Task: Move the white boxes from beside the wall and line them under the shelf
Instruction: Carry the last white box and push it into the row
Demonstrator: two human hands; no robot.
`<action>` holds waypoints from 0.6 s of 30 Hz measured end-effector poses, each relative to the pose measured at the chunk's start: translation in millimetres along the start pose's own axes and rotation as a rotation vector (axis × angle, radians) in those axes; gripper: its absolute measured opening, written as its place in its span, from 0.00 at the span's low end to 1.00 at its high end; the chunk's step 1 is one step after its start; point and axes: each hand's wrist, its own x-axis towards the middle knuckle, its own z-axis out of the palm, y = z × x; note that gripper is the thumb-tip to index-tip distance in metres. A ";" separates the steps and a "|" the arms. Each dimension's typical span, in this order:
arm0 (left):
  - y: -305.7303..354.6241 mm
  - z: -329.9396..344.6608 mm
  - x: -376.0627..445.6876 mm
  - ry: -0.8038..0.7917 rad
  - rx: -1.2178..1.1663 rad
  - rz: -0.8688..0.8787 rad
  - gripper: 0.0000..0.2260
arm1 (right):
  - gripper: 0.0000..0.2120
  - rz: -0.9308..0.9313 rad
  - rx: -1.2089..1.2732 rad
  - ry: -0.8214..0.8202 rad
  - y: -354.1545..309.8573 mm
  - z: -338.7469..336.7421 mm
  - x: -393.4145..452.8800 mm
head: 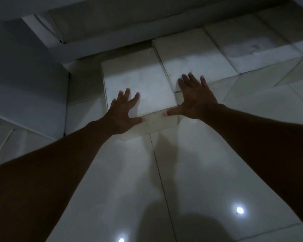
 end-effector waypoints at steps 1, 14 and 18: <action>-2.3 -0.6 3.9 0.003 0.002 0.000 0.39 | 0.62 0.004 0.032 0.001 0.5 0.9 3.2; -18.7 -14.4 37.3 0.016 0.028 -0.006 0.39 | 0.53 0.094 0.126 0.165 -8.0 18.0 22.2; -18.6 -13.7 37.1 0.017 0.036 -0.013 0.39 | 0.53 0.097 0.142 0.153 -8.8 16.9 21.3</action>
